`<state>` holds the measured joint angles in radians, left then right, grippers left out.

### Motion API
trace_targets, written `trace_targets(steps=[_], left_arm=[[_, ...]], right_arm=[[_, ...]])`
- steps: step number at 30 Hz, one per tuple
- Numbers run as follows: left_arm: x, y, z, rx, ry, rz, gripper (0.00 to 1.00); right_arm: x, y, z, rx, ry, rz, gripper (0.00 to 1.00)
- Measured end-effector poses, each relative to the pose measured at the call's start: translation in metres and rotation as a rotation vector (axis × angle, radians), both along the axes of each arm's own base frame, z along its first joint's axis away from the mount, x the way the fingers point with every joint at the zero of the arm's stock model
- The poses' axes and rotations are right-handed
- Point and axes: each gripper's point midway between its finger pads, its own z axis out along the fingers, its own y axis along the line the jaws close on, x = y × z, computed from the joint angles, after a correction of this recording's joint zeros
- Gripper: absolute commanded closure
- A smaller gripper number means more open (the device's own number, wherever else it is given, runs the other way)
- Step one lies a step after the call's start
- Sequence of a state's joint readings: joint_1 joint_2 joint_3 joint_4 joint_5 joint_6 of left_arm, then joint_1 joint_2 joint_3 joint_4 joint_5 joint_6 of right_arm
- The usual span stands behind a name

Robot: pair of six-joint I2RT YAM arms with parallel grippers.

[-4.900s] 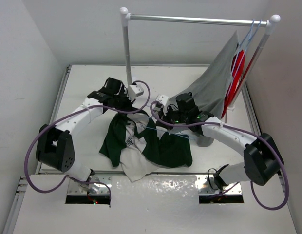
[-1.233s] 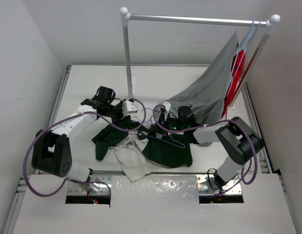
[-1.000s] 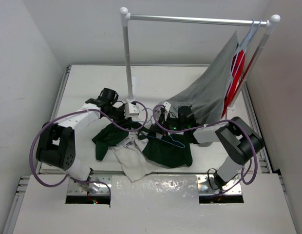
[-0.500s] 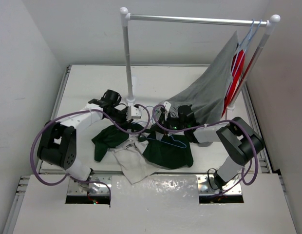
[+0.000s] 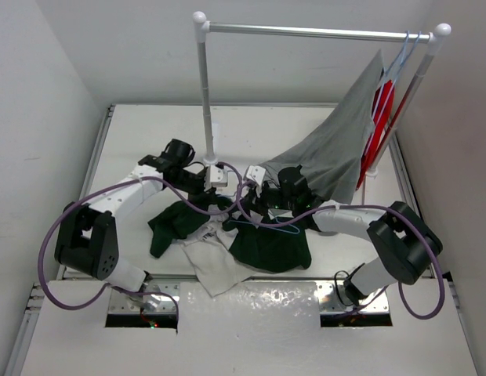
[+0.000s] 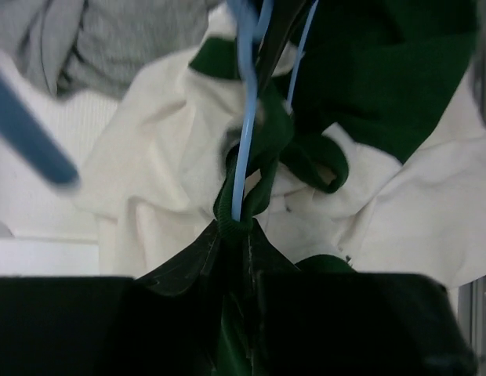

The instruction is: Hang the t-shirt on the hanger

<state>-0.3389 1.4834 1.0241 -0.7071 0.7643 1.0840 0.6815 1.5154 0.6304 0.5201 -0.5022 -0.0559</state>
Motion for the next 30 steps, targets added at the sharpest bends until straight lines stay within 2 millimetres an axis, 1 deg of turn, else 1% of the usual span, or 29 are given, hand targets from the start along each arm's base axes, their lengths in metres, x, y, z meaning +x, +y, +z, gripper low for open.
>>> trace_targets(steps=[4,9,12,15,19,20,21,23,25,26,27,28,30], left_arm=[[-0.004,-0.019,0.023,-0.083,0.002,-0.052,0.89],[-0.009,-0.024,0.037,-0.108,-0.029,-0.062,0.89],[-0.010,-0.024,0.037,-0.111,-0.043,-0.053,0.91],[-0.010,-0.024,0.033,-0.112,-0.037,-0.041,1.00],[-0.007,-0.026,0.032,-0.106,-0.026,-0.008,1.00],[-0.006,-0.026,0.032,-0.103,-0.025,0.005,1.00],[-0.004,-0.026,0.032,-0.098,-0.020,0.023,1.00],[0.002,-0.025,0.031,-0.082,-0.016,0.072,1.00],[0.010,-0.019,0.027,-0.053,-0.026,0.154,1.00],[0.013,-0.015,0.025,-0.039,-0.029,0.193,1.00],[0.016,-0.009,0.024,-0.019,-0.040,0.241,1.00],[0.018,-0.003,0.024,-0.001,-0.053,0.290,1.00],[0.022,0.007,0.028,0.021,-0.075,0.369,1.00]], right_arm=[[0.002,0.004,0.005,-0.030,-0.053,0.009,1.00],[0.002,0.007,0.012,-0.026,-0.092,0.018,1.00],[0.002,0.007,0.014,-0.024,-0.100,0.016,1.00],[0.002,0.006,0.012,-0.034,-0.096,0.013,1.00],[0.003,0.004,0.011,-0.043,-0.101,0.006,1.00],[0.005,0.004,0.011,-0.047,-0.105,-0.002,0.96],[0.007,0.003,0.011,-0.049,-0.109,-0.011,0.75],[0.016,0.001,0.015,-0.059,-0.116,-0.054,0.43],[0.031,0.003,0.030,-0.061,-0.141,-0.101,0.27],[0.039,0.005,0.041,-0.056,-0.154,-0.131,0.23],[0.050,0.006,0.055,-0.053,-0.166,-0.171,0.20],[0.060,0.008,0.071,-0.037,-0.185,-0.204,0.10],[0.074,0.007,0.096,0.004,-0.201,-0.281,0.05]])
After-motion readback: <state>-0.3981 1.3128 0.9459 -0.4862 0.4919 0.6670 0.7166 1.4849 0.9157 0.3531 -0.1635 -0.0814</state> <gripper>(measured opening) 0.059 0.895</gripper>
